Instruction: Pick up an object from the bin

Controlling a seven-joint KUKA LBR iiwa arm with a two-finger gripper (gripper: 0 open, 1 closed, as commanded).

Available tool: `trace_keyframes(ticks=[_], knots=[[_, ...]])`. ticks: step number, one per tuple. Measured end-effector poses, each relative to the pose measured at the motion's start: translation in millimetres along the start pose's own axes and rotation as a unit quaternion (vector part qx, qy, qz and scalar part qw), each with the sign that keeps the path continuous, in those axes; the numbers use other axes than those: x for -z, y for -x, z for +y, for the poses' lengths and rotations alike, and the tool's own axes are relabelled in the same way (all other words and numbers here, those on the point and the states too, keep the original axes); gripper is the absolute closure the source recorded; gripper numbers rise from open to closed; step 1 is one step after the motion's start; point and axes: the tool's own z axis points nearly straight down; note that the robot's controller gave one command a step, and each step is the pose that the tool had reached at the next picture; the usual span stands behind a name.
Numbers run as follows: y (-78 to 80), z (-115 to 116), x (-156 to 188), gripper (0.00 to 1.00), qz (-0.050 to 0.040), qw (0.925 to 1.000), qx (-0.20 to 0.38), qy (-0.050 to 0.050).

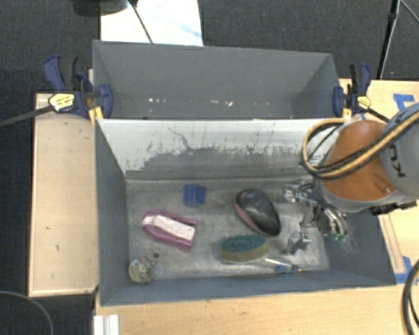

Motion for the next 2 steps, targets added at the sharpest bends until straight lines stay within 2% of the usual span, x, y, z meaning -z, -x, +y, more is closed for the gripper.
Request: trace_keyframes(ticks=[1,2], knots=[[2.7,90.6,7.7,0.00,0.0107,0.9992,0.038,0.005],[1.6,85.2,6.7,1.00,0.0126,0.9992,0.038,0.004]])
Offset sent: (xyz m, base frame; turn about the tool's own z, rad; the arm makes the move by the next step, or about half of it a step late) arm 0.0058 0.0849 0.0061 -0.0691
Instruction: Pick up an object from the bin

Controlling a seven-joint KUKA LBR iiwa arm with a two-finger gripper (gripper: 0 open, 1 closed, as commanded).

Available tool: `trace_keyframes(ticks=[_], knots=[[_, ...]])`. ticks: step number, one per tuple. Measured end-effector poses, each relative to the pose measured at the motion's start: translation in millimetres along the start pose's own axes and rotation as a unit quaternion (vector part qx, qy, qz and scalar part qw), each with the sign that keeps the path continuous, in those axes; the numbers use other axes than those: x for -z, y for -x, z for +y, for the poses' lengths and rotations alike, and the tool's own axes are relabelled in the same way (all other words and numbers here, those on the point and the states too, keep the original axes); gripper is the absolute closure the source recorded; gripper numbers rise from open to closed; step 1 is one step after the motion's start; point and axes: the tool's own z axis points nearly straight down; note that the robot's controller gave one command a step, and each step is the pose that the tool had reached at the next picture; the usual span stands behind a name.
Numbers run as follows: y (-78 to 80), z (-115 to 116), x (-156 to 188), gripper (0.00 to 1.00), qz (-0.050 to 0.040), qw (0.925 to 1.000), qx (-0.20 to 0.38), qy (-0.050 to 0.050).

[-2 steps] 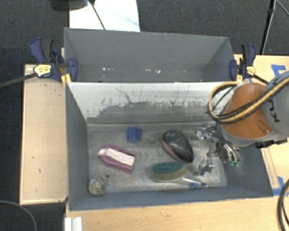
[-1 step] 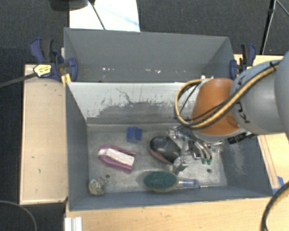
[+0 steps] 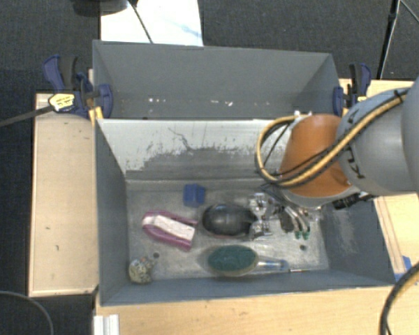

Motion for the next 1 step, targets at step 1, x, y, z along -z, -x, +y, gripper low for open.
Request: trace_keyframes(ticks=[1], knots=[[-5.2,13.6,140.6,1.00,-0.0034,1.0000,0.004,0.000]])
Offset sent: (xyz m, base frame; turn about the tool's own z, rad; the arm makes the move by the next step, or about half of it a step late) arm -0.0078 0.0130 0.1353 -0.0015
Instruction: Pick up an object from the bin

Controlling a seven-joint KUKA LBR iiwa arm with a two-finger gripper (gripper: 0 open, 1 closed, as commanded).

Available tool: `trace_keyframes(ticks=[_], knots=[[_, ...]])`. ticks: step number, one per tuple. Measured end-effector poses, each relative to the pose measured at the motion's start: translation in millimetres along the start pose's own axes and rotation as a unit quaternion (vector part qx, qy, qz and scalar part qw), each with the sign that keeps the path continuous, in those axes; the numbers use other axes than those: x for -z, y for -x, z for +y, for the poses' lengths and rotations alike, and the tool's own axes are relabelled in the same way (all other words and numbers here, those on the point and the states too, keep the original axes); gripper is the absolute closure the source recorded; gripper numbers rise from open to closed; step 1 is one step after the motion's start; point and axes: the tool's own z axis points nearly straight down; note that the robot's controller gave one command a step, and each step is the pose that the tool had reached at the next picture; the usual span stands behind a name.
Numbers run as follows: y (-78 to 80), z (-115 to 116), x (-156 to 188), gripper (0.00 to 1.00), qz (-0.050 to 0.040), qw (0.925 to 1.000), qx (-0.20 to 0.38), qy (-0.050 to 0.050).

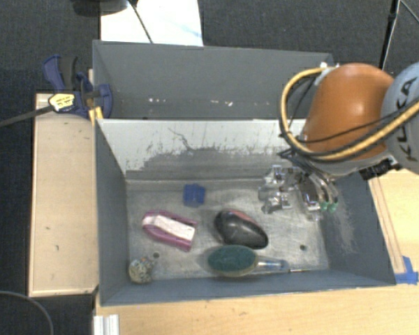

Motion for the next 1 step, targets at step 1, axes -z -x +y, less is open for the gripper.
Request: trace_keyframes(ticks=[1], knots=[[-1.1,-0.5,-4.7,0.00,0.0039,1.0000,0.002,0.000]])
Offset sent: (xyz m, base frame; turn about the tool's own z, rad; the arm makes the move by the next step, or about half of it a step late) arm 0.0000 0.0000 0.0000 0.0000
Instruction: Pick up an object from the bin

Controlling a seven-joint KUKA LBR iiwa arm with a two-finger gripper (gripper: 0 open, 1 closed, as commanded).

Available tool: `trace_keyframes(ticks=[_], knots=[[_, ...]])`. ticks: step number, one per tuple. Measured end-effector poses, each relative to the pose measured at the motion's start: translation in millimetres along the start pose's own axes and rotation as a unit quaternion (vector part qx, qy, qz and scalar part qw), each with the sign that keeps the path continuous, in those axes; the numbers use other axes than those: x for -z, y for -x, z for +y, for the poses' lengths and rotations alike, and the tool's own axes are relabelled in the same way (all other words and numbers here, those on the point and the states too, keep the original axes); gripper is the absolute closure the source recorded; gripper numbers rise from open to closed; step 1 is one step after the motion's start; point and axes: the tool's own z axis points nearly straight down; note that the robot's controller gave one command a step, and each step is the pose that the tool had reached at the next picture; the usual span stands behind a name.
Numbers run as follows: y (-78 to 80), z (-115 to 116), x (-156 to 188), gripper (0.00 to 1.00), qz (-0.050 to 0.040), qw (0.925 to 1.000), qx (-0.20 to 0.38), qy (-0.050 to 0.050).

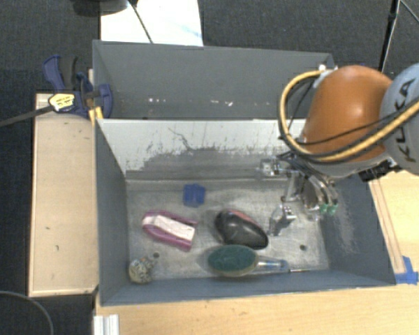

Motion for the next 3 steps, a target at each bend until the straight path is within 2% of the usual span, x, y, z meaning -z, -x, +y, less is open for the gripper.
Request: trace_keyframes(ticks=[1,2,3], knots=[[-21.4,18,-126,0.00,0.0016,0.9986,-0.053,0.000],[-23.1,18,-125,1.00,0.0052,0.9987,-0.050,0.000],[-23.9,24,16,1.00,-0.0030,0.9988,-0.049,0.001]])
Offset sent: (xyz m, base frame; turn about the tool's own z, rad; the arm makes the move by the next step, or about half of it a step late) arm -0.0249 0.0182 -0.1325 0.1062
